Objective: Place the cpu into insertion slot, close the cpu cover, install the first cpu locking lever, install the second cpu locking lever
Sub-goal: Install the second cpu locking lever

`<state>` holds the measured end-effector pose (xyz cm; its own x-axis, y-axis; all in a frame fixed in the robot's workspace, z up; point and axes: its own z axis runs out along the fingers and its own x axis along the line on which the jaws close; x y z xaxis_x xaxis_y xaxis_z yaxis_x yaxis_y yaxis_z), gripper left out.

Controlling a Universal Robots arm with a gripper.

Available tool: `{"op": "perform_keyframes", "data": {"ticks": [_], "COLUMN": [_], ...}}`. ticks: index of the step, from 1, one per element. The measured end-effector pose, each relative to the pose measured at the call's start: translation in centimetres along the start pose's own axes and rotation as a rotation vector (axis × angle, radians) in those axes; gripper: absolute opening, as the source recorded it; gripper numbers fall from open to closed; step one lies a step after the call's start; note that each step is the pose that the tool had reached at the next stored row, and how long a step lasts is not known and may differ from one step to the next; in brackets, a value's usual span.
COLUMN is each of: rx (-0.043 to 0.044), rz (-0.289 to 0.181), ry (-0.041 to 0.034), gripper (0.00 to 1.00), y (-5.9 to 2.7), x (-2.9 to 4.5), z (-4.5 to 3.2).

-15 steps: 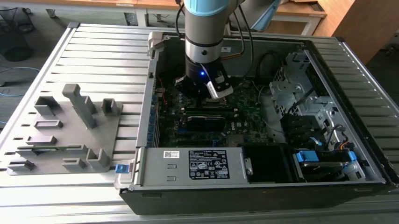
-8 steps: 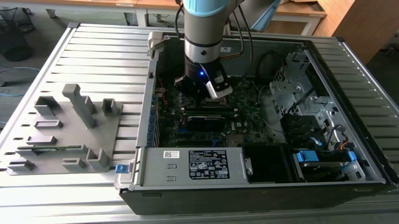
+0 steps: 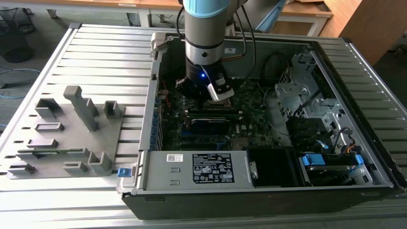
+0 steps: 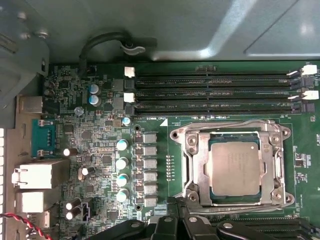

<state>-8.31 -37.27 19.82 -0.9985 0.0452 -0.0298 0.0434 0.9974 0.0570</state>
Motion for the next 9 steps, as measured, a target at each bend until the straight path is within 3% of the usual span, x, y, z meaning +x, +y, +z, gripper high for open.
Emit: {"op": "perform_keyframes", "data": {"ticks": [9], "rx": [-0.0075], "rz": [0.0], "ry": [0.0003], "gripper": [0.11], "y": [0.02], "x": [0.34], "z": [0.2]}}
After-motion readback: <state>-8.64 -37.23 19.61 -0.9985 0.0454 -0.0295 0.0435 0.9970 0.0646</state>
